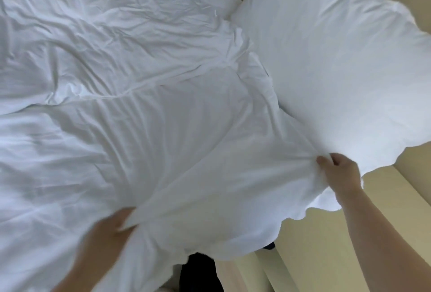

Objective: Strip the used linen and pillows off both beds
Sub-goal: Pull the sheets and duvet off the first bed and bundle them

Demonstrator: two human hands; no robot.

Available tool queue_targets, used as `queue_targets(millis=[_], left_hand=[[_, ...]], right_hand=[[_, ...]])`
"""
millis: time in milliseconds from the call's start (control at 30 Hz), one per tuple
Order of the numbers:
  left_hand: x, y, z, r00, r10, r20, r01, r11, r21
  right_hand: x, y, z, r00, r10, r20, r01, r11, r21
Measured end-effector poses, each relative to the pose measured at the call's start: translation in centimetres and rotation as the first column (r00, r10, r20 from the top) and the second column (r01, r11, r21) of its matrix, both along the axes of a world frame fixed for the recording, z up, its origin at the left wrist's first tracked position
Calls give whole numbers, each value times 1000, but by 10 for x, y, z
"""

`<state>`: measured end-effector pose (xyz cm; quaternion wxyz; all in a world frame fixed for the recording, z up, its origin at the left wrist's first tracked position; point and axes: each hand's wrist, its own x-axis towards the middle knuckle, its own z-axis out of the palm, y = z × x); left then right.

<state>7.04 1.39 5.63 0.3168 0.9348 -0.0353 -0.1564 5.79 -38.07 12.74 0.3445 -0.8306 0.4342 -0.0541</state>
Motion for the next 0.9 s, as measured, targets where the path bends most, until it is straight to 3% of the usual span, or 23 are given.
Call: queue_targets(millis=[67,133,233,300,367,433,500,533,600,633,667,767,833,900], left_hand=[[33,29,18,995,81,-56,-80,997,10],[69,48,27,979,204,-11,-203,977,69],[101,47,15,971,234,-43,-214,938,271],[103,43,-10,964,242,-111,-187,913,364],[95,39,-20,951,278,-135,-208,898,387],[90,37,-25,948,306,-85,-250,885,393],[91,38,-27,943,328,-65,-280,882,379],[91,38,-27,942,332,-58,-287,882,374],[91,37,-25,938,338,-77,-289,885,366],[92,37,-27,936,343,-82,-293,886,360],[91,37,-27,931,353,-89,-303,886,350],[90,36,-26,912,398,-98,-358,890,284],[89,35,-18,876,475,-86,-462,876,137],[77,27,-4,851,522,57,-517,852,-79]], right_hand=[[15,8,14,994,64,90,-58,997,-59],[39,25,16,975,191,114,-186,981,-49],[71,55,-4,925,347,153,-371,913,173],[74,73,-19,909,376,179,-406,898,171],[64,82,-26,924,286,252,-282,958,-54],[41,79,-35,919,13,395,35,993,-116],[18,76,-51,902,-289,320,259,957,132],[11,80,-58,903,-375,212,281,885,372],[9,92,-65,899,-438,24,239,536,810],[14,97,-65,892,-451,-7,194,369,909],[22,101,-62,890,-457,2,136,269,953],[47,109,-58,862,-498,95,13,209,978],[62,112,-54,851,-509,129,5,254,967],[73,111,-46,811,-566,147,58,328,943]])
